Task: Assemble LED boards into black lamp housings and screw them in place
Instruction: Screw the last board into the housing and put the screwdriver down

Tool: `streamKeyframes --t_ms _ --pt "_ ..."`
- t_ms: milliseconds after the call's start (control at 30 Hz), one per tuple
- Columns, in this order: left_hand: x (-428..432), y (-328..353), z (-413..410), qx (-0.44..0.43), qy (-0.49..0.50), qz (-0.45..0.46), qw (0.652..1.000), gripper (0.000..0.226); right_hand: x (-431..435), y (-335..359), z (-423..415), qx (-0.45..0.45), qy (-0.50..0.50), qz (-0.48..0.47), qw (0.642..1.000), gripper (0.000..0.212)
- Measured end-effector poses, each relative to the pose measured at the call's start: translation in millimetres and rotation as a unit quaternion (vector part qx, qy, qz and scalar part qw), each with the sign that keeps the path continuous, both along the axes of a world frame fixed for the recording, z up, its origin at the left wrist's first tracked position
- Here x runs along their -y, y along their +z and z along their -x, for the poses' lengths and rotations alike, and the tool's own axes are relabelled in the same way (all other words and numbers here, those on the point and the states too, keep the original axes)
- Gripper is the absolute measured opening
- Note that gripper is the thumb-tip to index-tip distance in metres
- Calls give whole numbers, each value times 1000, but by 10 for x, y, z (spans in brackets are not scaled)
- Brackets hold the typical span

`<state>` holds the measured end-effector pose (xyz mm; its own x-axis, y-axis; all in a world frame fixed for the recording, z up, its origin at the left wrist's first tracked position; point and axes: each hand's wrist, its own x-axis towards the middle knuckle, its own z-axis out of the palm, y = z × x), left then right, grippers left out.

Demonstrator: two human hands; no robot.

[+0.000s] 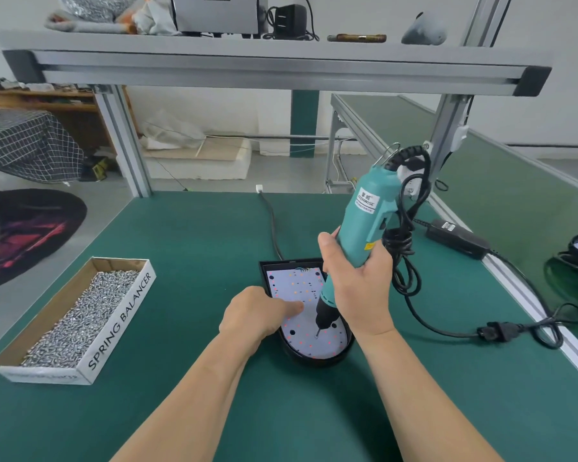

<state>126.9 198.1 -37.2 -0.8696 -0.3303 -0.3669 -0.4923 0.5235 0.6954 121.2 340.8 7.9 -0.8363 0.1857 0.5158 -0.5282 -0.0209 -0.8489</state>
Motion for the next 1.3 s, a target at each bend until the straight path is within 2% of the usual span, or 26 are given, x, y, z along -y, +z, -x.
streamKeyframes --t_ms 167,367,533,600,700,833,900,933,1067,1167,1233,1300 --pt "12 -10 13 2 -4 2 1000 44 -30 -34 56 19 1 20 1000 40" --pt "0 8 3 1 0 -1 1000 40 -37 -23 50 25 1 31 999 39" --pt "5 21 -10 6 -3 -10 1000 43 -7 16 16 20 29 7 999 29" --pt "1 42 -16 10 -5 -23 1000 50 -32 100 -4 8 38 54 998 19" --pt "-26 93 -52 14 -4 -44 999 66 -144 220 103 39 29 192 980 14" --pt "-27 106 -99 11 -10 -47 999 70 -216 87 290 153 49 364 918 21" --pt "-25 115 -103 12 -13 -36 999 70 -184 -82 333 215 62 401 888 26" --pt "-30 124 -103 12 -14 -30 999 69 -167 -153 347 236 65 393 887 31" --pt "-49 141 -125 -3 -9 -23 1000 53 -113 -246 366 259 78 289 918 45" --pt "14 89 -125 -25 3 -64 998 56 -113 -270 372 262 78 251 929 50" --pt "113 104 -130 -23 33 -141 989 55 -113 -287 373 274 67 231 931 50" --pt "249 127 -129 -26 108 -281 953 50 -108 -299 375 277 59 223 933 47"
